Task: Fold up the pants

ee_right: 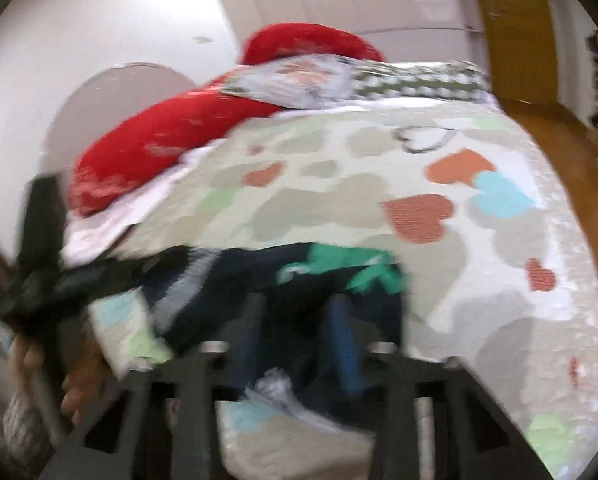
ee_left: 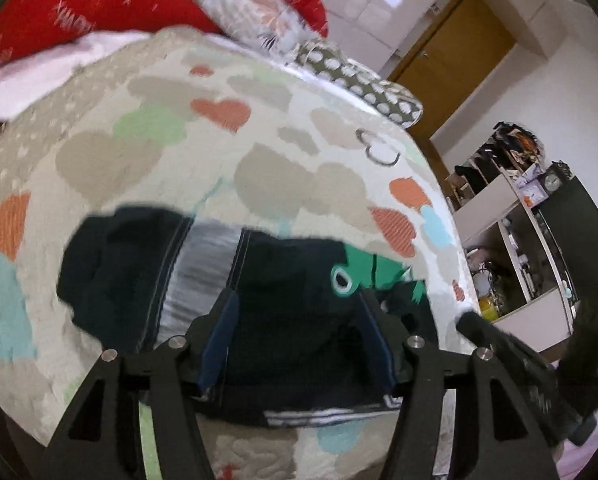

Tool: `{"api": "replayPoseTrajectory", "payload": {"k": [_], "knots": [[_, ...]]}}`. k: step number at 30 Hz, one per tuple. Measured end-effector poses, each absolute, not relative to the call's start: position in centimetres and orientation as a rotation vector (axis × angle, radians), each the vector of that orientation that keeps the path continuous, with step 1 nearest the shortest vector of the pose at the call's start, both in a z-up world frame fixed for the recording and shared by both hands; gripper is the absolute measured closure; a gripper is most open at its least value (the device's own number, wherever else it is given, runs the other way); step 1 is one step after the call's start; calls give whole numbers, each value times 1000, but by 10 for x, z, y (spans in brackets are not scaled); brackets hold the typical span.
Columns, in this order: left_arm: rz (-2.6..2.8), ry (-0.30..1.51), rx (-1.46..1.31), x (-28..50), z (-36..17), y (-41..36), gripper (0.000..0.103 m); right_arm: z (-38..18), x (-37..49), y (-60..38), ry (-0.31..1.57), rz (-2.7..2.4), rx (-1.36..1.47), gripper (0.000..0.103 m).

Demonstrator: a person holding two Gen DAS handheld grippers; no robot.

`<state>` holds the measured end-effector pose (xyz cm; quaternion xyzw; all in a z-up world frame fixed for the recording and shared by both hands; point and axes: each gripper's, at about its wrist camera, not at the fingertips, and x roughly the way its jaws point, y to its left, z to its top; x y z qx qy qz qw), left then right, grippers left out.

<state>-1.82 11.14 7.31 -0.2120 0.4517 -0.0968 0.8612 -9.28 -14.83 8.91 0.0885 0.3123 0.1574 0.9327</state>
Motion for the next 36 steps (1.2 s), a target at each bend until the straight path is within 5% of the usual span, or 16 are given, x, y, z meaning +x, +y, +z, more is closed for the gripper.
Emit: {"api": "replayPoseTrajectory", "payload": {"k": [9, 14, 16, 18, 19, 30, 31, 33, 36], "knots": [[-166, 968, -380, -33, 65, 103, 44, 33, -26, -79, 820, 343, 109, 86], [-153, 944, -392, -36, 70, 113, 44, 43, -40, -105, 758, 394, 282, 84], [-136, 926, -409, -36, 72, 121, 44, 57, -53, -134, 679, 399, 387, 73], [-104, 907, -432, -36, 73, 136, 44, 67, -65, -165, 604, 348, 451, 39], [-83, 899, -451, -35, 72, 146, 43, 70, -68, -181, 572, 305, 463, 35], [-2, 891, -577, -29, 57, 201, 43, 18, -1, -203, 748, 394, 572, 34], [4, 889, -563, -29, 57, 197, 43, 17, 5, -199, 740, 418, 579, 36], [8, 883, -538, -28, 60, 193, 43, 16, 17, -191, 777, 428, 590, 80], [19, 876, -518, -25, 62, 188, 43, 25, 21, -192, 781, 445, 606, 88]]}}
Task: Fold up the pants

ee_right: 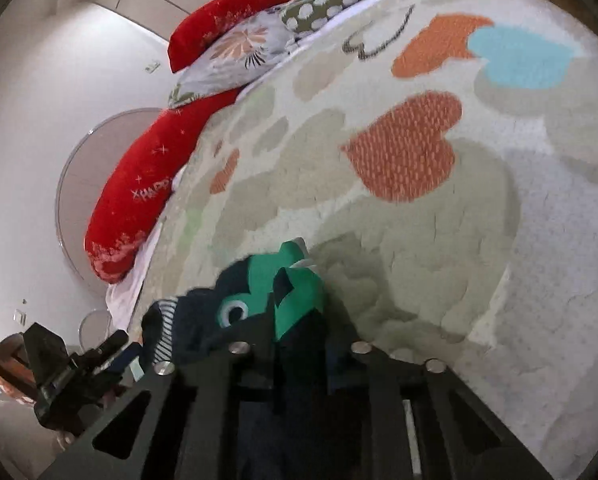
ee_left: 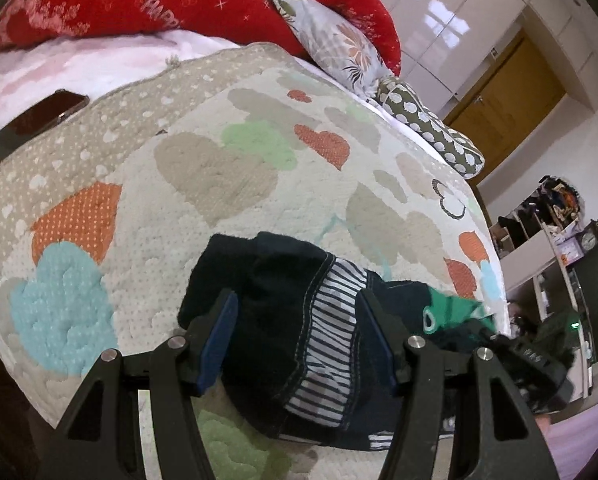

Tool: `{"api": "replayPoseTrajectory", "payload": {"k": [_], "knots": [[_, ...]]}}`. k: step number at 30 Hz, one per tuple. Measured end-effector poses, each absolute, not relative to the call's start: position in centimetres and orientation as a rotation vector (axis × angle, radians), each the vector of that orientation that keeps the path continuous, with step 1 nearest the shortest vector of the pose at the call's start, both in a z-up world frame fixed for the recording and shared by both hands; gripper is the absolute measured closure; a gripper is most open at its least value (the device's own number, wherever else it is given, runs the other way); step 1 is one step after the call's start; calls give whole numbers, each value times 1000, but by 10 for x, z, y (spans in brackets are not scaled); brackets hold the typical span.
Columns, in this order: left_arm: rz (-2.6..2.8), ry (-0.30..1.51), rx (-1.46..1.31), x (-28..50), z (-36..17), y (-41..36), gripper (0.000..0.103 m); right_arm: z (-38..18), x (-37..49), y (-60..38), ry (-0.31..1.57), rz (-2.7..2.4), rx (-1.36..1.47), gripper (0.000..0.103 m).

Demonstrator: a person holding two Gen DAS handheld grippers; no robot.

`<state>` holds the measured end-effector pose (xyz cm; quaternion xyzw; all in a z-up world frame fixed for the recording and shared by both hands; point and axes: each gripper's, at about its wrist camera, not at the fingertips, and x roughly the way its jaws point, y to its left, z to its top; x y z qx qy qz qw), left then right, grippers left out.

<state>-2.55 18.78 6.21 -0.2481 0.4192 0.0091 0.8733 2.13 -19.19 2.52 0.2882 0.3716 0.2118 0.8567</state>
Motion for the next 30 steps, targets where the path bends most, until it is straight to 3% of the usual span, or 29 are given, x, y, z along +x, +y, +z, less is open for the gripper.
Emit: {"api": "replayPoseTrajectory", "payload": {"k": [8, 13, 17, 21, 28, 30], "knots": [[-7, 886, -528, -8, 68, 172, 43, 55, 30, -221, 716, 287, 543, 89], [14, 894, -448, -14, 72, 161, 43, 52, 30, -208, 730, 150, 302, 72], [-15, 896, -436, -11, 75, 153, 43, 80, -16, -241, 604, 120, 368, 59], [-33, 955, -347, 4, 63, 127, 42, 102, -53, -249, 509, 132, 423, 59], [21, 995, -287, -2, 62, 115, 42, 27, -34, -205, 756, 151, 415, 59], [19, 972, -331, -11, 74, 119, 42, 32, -47, -202, 684, 131, 384, 59]]}}
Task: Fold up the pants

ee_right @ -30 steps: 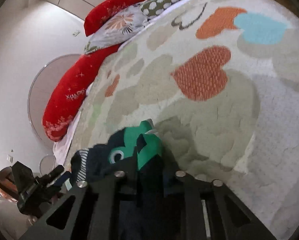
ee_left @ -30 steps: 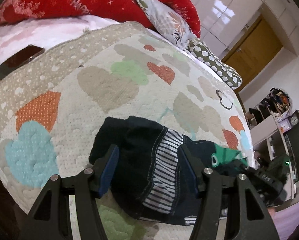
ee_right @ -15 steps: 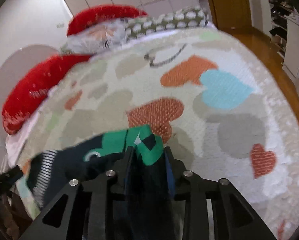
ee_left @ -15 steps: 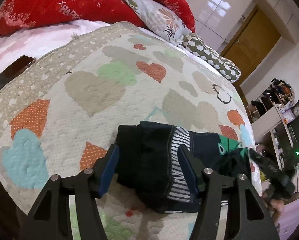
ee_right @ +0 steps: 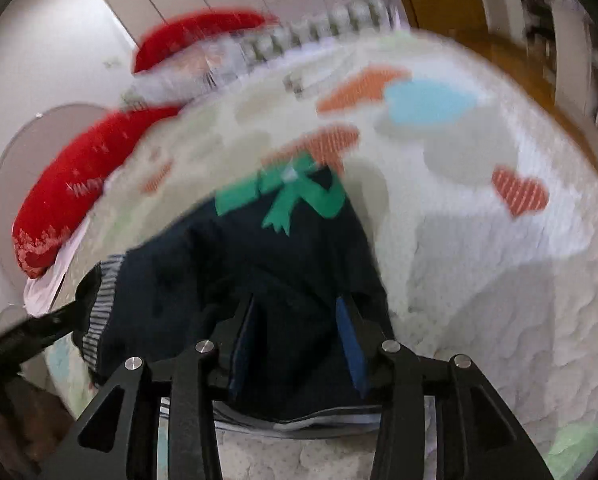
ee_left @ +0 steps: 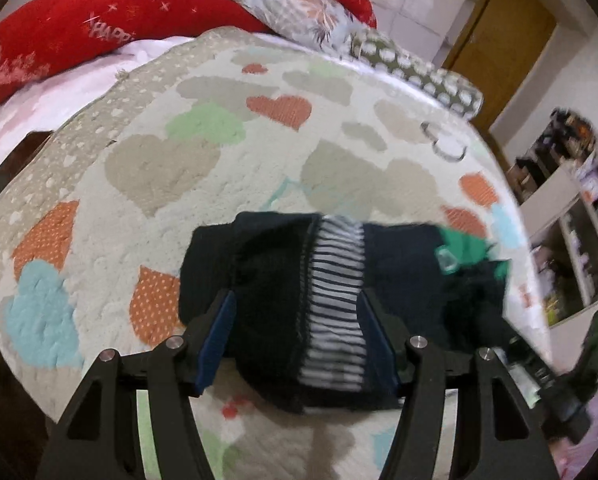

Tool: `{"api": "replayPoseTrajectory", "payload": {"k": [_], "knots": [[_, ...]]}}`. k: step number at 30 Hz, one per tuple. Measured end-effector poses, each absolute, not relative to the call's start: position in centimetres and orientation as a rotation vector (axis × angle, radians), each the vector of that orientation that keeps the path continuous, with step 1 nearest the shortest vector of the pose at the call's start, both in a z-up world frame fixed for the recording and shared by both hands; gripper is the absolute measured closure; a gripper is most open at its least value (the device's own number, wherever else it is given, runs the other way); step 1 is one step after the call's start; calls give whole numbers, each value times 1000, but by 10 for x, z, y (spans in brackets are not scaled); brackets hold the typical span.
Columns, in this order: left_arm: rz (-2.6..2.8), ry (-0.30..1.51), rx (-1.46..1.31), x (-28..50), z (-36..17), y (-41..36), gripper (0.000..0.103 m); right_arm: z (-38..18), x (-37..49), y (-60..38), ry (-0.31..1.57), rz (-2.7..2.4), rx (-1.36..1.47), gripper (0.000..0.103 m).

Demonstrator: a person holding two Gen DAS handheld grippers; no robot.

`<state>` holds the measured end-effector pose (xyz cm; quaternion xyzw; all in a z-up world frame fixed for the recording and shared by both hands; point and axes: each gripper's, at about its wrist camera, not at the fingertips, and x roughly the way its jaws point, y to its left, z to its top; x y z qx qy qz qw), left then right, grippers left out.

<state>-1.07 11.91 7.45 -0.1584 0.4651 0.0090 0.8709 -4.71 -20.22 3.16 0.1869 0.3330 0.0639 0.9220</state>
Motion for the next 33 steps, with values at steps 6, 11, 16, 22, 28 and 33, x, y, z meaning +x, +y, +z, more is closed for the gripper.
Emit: {"api": "replayPoseTrajectory", "payload": {"k": [6, 11, 16, 22, 28, 33], "knots": [[100, 899, -482, -38, 92, 137, 40, 58, -91, -201, 551, 99, 395, 58], [144, 939, -544, -33, 80, 152, 40, 66, -106, -203, 518, 91, 422, 56], [186, 913, -575, -33, 79, 181, 40, 79, -94, -194, 552, 113, 349, 56], [245, 889, -615, -47, 65, 223, 40, 94, -67, -154, 639, 264, 273, 51], [245, 884, -672, -59, 44, 258, 40, 95, -29, -70, 773, 407, 153, 51], [259, 866, -762, -71, 33, 288, 40, 83, 2, 29, 901, 492, -3, 41]]}}
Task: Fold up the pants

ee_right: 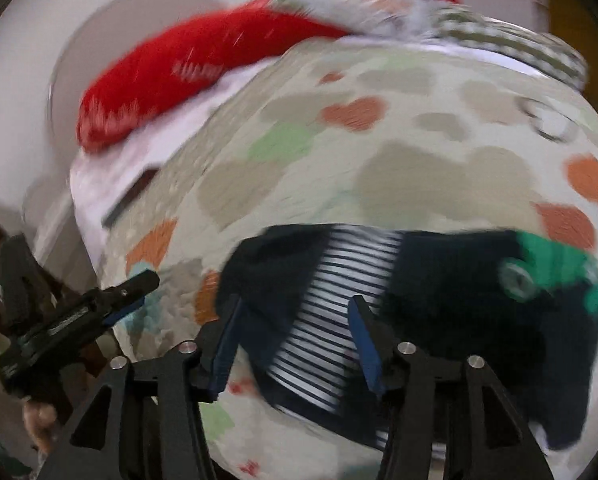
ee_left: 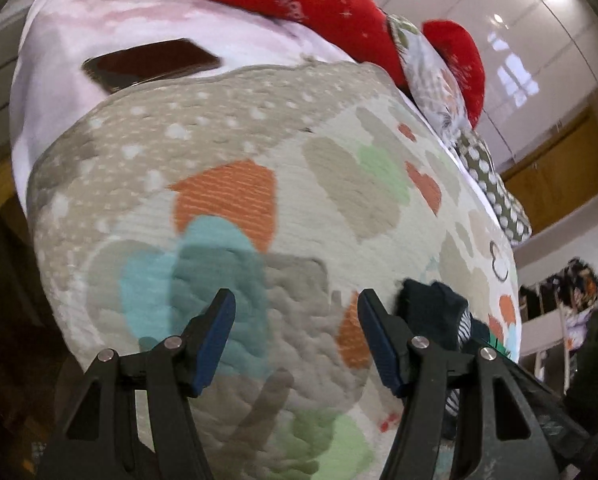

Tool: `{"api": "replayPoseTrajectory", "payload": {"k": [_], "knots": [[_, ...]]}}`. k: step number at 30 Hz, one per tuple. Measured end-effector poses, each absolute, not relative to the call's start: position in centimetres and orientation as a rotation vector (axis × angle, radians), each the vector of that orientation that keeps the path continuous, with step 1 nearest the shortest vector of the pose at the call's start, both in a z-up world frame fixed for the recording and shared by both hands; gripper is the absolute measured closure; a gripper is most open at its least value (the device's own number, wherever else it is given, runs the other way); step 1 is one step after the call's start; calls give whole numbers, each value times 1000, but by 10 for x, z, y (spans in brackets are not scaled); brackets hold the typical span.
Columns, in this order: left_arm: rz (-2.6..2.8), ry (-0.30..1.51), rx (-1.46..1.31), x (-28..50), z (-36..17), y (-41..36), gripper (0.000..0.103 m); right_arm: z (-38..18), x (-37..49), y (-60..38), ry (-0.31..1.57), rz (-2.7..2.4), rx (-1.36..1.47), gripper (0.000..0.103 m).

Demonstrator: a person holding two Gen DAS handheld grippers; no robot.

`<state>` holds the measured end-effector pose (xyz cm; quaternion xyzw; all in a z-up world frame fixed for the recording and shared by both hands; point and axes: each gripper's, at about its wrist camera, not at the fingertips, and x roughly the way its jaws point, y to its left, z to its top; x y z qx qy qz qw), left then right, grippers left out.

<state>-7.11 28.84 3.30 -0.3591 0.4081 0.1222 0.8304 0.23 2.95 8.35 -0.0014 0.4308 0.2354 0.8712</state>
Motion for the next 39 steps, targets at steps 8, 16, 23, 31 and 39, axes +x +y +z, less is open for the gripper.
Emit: {"api": "replayPoseTrajectory", "payload": {"k": [8, 16, 23, 31, 39], "knots": [[255, 829, -801, -88, 31, 312, 40, 34, 23, 144, 890, 281, -531, 31], [179, 819, -754, -85, 44, 288, 40, 50, 23, 104, 869, 257, -380, 86], [29, 905, -676, -59, 49, 230, 40, 93, 7, 42, 812, 350, -79, 87], [-93, 963, -552, -33, 64, 153, 40, 115, -11, -69, 768, 338, 229, 87], [-234, 978, -459, 3, 82, 76, 40, 105, -26, -158, 740, 298, 384, 87]]}}
